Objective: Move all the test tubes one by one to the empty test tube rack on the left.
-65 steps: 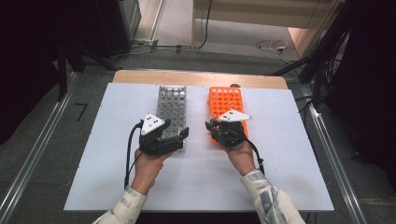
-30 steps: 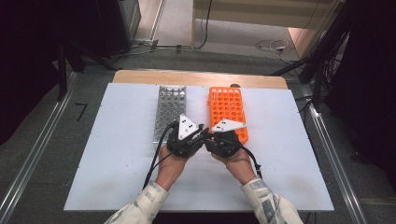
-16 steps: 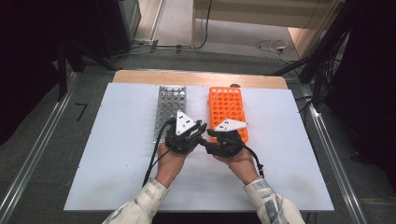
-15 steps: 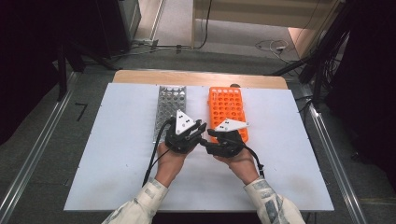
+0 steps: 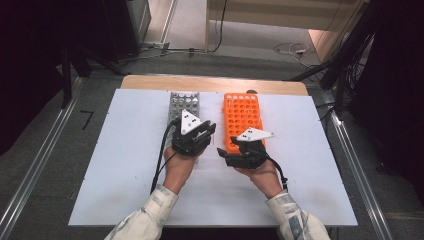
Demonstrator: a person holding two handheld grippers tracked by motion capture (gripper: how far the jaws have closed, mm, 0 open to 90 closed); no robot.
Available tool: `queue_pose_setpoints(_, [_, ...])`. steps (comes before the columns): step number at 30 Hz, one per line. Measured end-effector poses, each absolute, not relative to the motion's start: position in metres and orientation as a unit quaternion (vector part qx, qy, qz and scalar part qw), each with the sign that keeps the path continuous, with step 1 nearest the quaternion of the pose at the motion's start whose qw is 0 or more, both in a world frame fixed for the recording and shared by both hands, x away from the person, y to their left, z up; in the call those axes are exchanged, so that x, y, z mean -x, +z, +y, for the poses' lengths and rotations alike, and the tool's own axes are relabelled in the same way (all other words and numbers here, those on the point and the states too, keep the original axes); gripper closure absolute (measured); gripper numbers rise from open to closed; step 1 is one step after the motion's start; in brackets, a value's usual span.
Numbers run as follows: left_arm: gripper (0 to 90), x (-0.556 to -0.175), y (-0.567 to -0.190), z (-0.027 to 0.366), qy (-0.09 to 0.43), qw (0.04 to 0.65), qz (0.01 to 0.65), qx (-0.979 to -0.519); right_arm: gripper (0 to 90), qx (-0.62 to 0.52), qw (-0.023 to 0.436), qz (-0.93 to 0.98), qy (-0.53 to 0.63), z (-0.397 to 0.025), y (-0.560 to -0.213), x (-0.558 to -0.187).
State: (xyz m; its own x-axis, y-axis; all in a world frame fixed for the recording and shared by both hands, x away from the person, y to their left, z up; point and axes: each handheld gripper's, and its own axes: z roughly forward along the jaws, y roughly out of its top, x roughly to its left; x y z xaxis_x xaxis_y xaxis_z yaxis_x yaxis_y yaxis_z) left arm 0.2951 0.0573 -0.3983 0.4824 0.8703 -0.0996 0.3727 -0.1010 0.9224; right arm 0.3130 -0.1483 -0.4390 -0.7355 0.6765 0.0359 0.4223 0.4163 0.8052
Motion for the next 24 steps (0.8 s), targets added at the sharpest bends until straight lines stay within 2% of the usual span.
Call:
queue_pose_setpoints(19, [75.4,-0.297,-0.390,0.079,0.266,0.502,0.460,-0.682,33.7,-0.344,0.153,0.823,0.426,-0.155,-0.440,-0.316])
queue_pose_setpoints(24, [75.4,-0.293,-0.388,0.085,0.273,0.499,0.461,-0.681,30.7,-0.349,0.154,0.821,0.424,-0.157,-0.440,-0.317])
